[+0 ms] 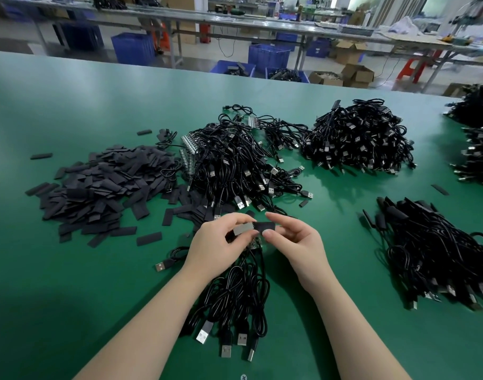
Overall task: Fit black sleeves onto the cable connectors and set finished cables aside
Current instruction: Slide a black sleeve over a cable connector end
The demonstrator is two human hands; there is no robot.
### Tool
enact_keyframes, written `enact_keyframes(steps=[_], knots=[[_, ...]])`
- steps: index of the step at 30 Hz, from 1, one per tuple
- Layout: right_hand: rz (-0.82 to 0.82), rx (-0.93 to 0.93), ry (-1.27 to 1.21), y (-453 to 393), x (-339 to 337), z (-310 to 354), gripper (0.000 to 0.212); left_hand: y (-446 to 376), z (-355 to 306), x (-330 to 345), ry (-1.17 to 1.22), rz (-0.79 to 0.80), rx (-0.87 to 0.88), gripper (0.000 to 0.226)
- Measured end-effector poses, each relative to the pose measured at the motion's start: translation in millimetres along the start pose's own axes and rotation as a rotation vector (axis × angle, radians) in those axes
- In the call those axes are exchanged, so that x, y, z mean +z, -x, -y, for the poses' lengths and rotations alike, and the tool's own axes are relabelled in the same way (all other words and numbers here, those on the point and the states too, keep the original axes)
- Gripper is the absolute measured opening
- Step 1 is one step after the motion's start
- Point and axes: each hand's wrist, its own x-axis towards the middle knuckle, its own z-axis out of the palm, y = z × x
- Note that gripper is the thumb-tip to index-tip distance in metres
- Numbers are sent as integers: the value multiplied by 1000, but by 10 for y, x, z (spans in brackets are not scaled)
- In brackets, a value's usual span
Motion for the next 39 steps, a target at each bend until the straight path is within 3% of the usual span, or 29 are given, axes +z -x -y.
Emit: enact_keyframes(steps=[8, 16, 32, 39], knots=[[-25, -20, 98, 13, 5, 7, 28, -7, 44, 10, 19, 69, -17, 20], [-27, -17, 37, 14, 5, 13, 33, -15, 4, -3, 48, 80, -28, 32], [-71, -36, 100, -39, 23, -37, 28, -20, 28, -23, 82, 109, -65, 17], [-79, -17, 90, -28, 41, -3, 11, -23, 17, -2, 124, 92, -44, 22]])
